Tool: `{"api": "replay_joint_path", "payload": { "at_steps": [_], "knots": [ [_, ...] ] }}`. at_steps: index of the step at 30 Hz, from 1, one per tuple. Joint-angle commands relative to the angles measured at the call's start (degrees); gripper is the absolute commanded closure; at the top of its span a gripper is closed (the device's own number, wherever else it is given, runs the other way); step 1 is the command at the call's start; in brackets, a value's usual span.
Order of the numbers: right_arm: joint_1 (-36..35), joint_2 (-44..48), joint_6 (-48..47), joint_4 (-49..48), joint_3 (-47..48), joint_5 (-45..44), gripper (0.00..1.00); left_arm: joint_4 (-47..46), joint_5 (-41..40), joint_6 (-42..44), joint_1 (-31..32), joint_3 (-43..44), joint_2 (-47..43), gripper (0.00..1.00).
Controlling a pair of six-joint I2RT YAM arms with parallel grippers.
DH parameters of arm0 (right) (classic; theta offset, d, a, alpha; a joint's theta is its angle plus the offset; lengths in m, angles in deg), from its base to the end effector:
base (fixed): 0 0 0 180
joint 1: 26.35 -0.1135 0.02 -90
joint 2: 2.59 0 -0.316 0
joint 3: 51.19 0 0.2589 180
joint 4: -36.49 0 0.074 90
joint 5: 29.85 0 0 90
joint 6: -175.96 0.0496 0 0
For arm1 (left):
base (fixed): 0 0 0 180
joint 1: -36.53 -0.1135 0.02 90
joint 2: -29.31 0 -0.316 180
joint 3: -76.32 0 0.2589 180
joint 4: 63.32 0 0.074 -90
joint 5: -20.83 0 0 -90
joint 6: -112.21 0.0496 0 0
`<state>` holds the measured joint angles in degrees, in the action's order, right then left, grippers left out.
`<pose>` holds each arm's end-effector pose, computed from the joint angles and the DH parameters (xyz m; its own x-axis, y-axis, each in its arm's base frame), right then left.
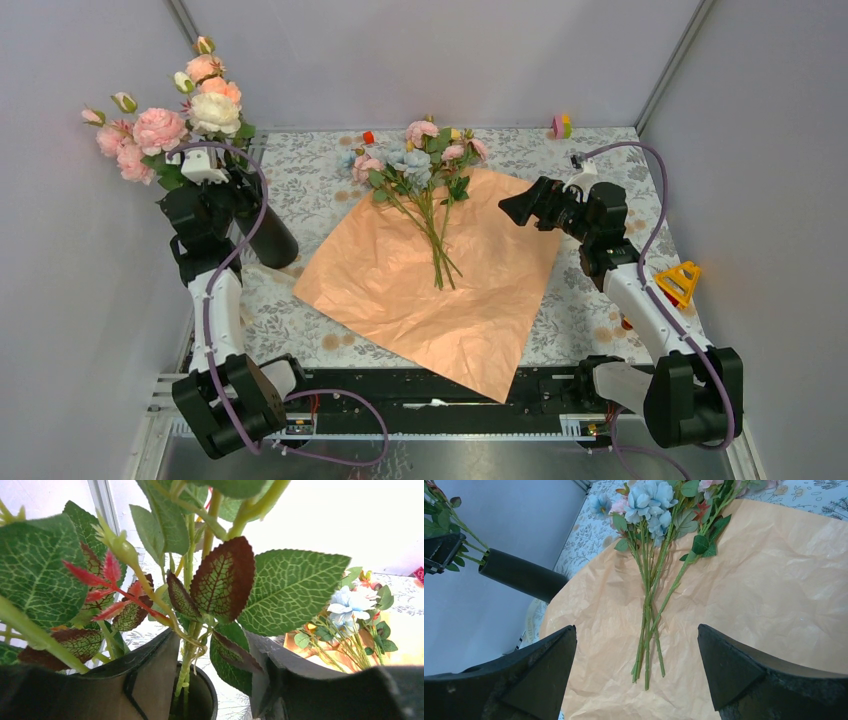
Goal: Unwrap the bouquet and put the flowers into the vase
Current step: Insert the fake flower into the vase, then pick up the fake flower from the wrapping paper.
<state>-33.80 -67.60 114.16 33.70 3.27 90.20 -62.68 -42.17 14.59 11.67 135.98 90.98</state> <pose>0.2515 0.0579 0.3367 -0.4035 0.3598 -0.8413 -0.4692 0.7080 0.5278 0.2334 0.0833 0.3771 -0.0465 -0.1517 -0.9873 0.0310 0.9877 -0.1533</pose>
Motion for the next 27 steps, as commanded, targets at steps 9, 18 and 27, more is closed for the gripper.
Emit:
{"api": "replay_joint_path", "payload": {
  "at_steps": [9,18,27],
  "knots": [
    [0.4,-0.9,0.4,-2.5,0.9,2.2,0.04,2.2,-2.2,-3.1,1.4,1.2,-5.9,0.36],
    [0.4,-2.0,0.9,-2.3,1.6,3.0,0.04,7.3,-5.1,-10.1,1.6,2.2,-8.8,0.21],
    [0.4,-2.6,1.1,-1.6,2.6,3.2,0.05,12.9,-7.1,-11.7,3.2,3.0,-12.1,0.16]
  ]
}}
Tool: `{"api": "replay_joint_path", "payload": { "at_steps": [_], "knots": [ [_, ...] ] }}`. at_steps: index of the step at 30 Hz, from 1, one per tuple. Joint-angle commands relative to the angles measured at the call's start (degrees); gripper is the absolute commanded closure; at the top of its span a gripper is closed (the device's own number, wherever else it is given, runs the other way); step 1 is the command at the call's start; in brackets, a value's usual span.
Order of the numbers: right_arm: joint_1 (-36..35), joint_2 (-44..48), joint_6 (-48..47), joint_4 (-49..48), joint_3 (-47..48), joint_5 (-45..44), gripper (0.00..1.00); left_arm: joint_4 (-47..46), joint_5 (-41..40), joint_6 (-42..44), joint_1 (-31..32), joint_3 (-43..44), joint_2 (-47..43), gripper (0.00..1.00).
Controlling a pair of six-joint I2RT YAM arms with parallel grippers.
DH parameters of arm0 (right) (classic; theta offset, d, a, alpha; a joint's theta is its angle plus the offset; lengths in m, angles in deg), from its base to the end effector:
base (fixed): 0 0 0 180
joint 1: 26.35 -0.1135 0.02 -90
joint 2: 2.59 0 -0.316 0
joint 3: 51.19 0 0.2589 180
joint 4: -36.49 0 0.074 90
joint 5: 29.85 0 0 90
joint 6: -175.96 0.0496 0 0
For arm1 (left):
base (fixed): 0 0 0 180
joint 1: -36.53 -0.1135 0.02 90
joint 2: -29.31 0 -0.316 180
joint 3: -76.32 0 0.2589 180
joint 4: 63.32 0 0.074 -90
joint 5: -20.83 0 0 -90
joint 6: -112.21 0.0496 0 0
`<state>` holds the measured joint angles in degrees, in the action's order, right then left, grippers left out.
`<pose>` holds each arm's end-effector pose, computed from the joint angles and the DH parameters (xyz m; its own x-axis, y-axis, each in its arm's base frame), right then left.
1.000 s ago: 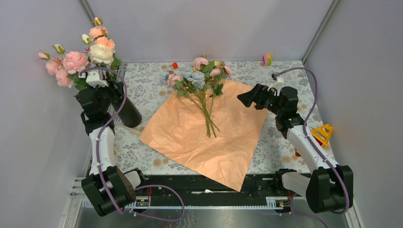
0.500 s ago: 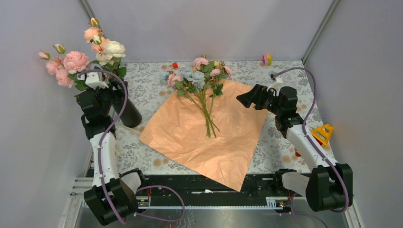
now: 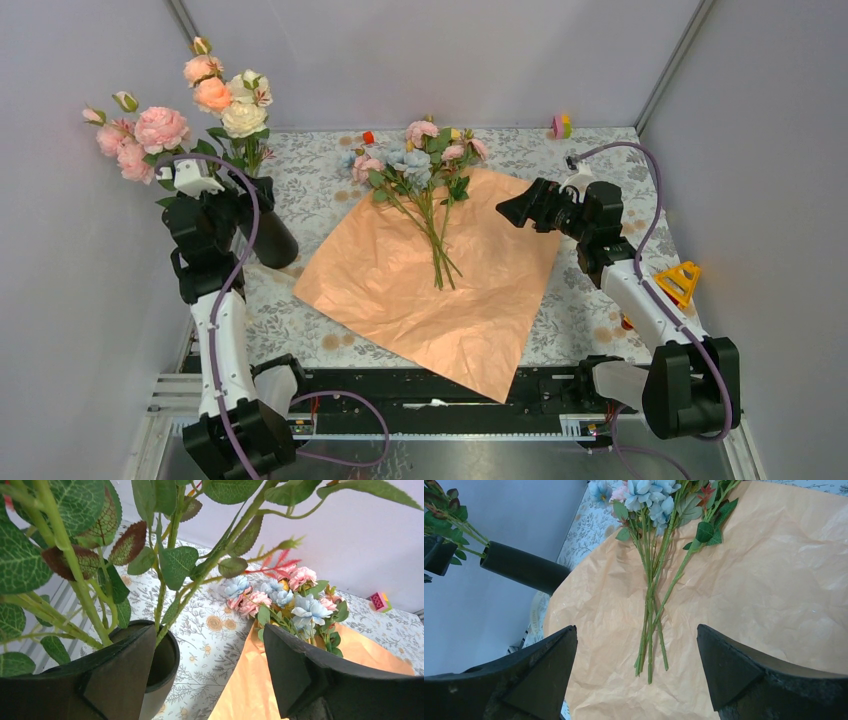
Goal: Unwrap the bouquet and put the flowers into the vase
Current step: Pick up the fake flower from the wrapping paper.
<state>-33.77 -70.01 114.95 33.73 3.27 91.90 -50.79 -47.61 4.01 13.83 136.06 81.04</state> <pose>0.2597 0.0601 0.3266 -0.4557 0.3563 -0.8157 -0.4602 0.6902 0.5585 0.1919 0.0605 0.3882 -0.0625 -0.3410 -0.9380 -0.0426 0.9399 -0.3389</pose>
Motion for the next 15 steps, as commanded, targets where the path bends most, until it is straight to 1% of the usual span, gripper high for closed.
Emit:
{"api": "replay_joint_path", "payload": {
  "at_steps": [1,3,5,10,12,15],
  "knots": [
    [0.4,-0.2,0.2,-1.5,2.7,1.5,0.05,2.6,-1.8,-1.1,1.3,3.2,-2.4,0.16],
    [0.3,-0.3,-0.1,-0.8,3.0,1.3,0.06,4.9,-2.3,-1.4,2.3,3.9,-2.7,0.16],
    [0.3,-0.1,-0.4,-0.3,3.2,0.8,0.06,7.6,-4.8,-2.7,4.4,4.1,-3.2,0.16],
    [-0.7,0.3,-1.8,2.3,4.0,-1.5,0.09,13.9,-11.3,-4.1,14.4,4.0,-3.4,0.16],
    [-2.8,0.5,-3.4,4.6,4.7,-4.1,0.10,14.1,-12.0,-5.1,18.8,3.5,-2.6,0.16],
    [-8.2,0.2,-7.9,9.8,7.0,-11.9,0.10,13.5,-11.2,-4.6,24.7,3.9,0.2,0.16]
  ]
}}
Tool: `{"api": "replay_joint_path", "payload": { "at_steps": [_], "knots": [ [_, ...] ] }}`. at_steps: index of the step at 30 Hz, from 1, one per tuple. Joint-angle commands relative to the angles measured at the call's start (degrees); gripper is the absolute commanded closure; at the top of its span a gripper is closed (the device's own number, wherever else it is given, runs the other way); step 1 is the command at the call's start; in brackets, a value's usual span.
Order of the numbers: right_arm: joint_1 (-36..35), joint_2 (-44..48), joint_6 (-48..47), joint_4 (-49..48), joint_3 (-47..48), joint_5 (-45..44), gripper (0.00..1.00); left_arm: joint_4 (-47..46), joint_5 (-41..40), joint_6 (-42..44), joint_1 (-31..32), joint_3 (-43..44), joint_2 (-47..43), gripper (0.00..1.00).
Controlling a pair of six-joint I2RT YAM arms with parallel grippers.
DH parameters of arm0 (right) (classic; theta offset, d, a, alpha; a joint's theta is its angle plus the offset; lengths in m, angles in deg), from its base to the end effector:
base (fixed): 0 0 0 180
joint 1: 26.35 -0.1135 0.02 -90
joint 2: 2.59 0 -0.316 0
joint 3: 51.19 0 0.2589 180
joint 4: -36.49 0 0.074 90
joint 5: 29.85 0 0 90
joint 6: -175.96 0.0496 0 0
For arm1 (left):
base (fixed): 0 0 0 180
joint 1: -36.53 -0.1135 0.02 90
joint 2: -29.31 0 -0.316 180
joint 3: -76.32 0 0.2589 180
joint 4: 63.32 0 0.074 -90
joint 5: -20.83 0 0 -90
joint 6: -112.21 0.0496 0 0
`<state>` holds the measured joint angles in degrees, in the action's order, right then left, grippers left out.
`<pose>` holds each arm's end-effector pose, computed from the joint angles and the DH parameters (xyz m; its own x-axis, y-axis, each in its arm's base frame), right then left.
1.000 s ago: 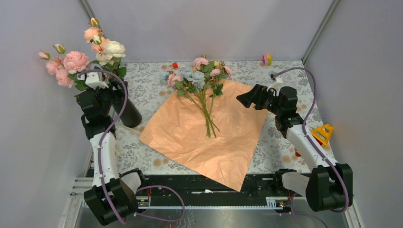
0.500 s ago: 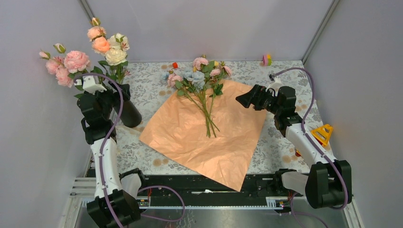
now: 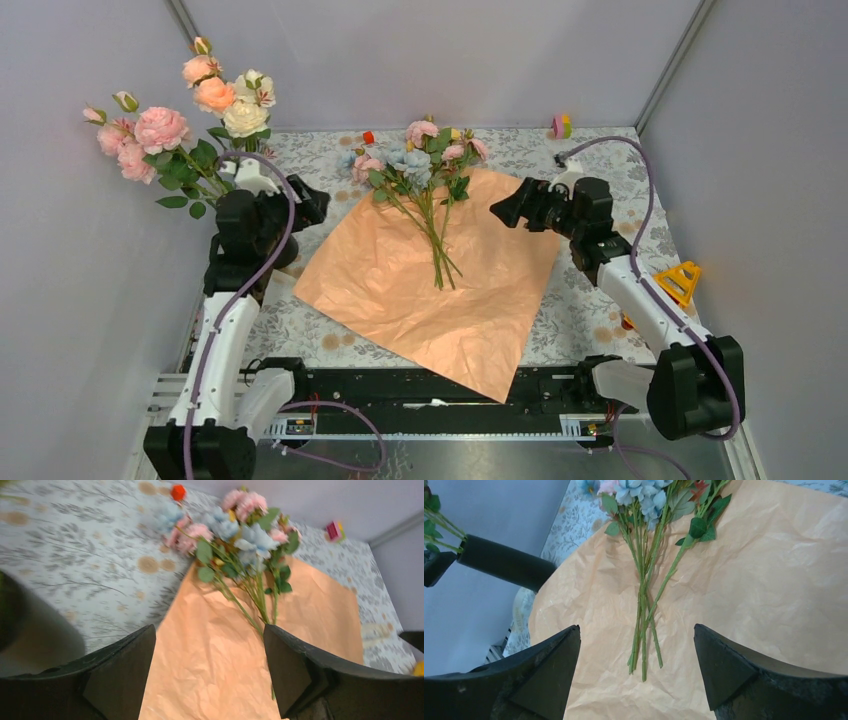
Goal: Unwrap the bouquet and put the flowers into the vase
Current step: Pick up the fake flower from the wrapping paper.
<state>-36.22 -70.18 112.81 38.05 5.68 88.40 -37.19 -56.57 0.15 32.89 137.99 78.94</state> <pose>0.2609 0.0692 0.3324 -0.4609 0.3236 -0.8263 -0.4466 0.7200 0.5311 0.1876 0.0011 0.3785 -0.2812 -0.3852 -0.8790 0.0470 0.9093 -0.4135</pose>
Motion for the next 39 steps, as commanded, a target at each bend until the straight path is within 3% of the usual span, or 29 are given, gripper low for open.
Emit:
{"api": "replay_joint_path", "payload": {
  "at_steps": [1,7,13,20,39],
  "knots": [
    [-8.2,-0.1,-7.1,8.0,5.7,-11.3,0.11,-0.2,-1.3,0.3,6.8,2.6,3.6,0.16],
    [-18.1,-7.0,-7.6,13.5,11.2,-19.1,0.15,0.6,6.3,5.9,7.5,7.6,10.3,0.16],
    [-24.1,-19.0,-5.1,17.7,17.8,-22.1,0.23,-0.1,7.9,9.0,7.5,8.2,12.5,0.16],
    [-24.4,-30.3,0.1,12.5,20.5,-11.6,0.35,-3.3,12.0,6.0,7.5,4.9,11.8,0.16],
    [-20.9,-41.4,-4.1,14.7,26.1,-7.8,0.56,-5.2,13.7,4.5,7.5,4.0,11.4,0.16]
  ]
}}
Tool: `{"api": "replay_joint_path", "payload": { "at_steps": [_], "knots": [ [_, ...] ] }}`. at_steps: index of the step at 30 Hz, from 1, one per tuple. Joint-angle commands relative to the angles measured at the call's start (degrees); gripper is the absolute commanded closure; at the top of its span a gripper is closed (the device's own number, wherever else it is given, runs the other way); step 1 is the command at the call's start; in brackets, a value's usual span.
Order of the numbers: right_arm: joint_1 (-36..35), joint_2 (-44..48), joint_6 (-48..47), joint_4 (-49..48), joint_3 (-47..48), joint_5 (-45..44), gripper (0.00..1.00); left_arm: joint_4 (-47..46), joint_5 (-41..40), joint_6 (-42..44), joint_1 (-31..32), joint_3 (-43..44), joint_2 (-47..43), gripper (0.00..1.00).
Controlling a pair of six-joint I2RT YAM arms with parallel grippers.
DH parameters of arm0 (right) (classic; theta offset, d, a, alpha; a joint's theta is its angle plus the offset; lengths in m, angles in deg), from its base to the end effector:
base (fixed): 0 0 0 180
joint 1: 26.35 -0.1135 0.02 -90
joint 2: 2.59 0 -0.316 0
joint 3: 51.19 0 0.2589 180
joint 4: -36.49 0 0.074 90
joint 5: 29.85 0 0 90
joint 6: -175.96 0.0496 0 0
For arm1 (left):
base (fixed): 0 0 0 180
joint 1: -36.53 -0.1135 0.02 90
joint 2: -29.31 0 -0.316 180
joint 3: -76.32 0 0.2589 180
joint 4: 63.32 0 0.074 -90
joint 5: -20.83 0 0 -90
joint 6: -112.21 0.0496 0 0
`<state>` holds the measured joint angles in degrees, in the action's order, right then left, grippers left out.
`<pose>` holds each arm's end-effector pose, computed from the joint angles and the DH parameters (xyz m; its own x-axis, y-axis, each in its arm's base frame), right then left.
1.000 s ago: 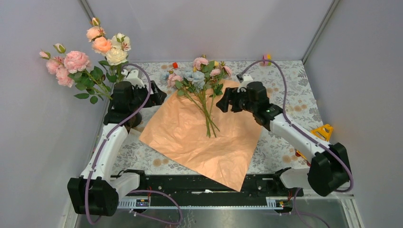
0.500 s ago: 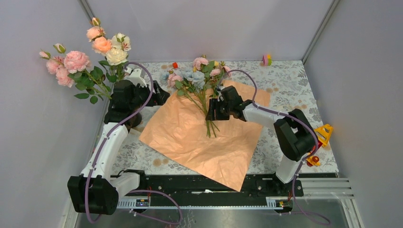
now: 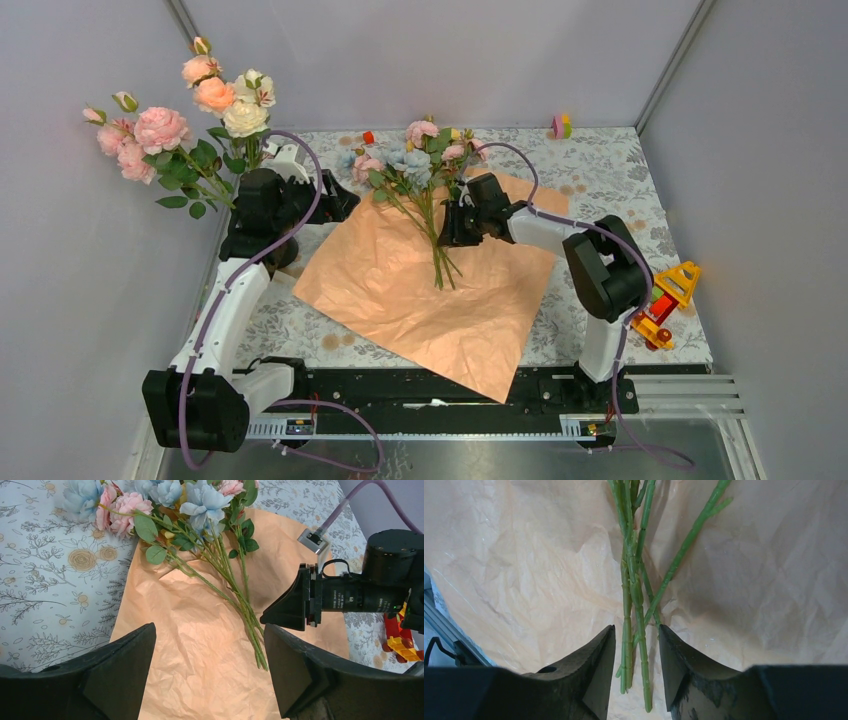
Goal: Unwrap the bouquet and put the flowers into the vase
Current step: Pick up the fake flower from the wrapping paper.
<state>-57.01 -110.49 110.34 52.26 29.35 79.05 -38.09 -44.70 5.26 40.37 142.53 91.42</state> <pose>0.3663 0.2358 0.2125 -0.8187 -0.0314 -0.5733 -0.3819 0.7754 0.5030 0.2396 -0.0367 0.3684 -0.4742 -0.2341 -0.8487 0.3222 0.8510 -0.4148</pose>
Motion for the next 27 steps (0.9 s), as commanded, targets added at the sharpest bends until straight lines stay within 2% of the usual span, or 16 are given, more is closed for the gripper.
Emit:
{"api": "replay_joint_path", "payload": {
  "at_steps": [1,11,27],
  "knots": [
    [-0.1,-1.3,-1.6,0.4,2.6,1.7,0.57,-4.4,1.9,-0.7,0.0,-0.6,-1.1,0.16],
    [-0.1,-4.7,-1.9,0.7,5.1,2.7,0.61,-4.8,2.3,-0.9,0.0,-0.8,-1.1,0.16],
    [-1.6,-6.9,-3.0,1.9,6.4,-0.3,0.70,-5.3,2.6,-1.3,0.0,-1.0,-0.8,0.16]
  ]
}}
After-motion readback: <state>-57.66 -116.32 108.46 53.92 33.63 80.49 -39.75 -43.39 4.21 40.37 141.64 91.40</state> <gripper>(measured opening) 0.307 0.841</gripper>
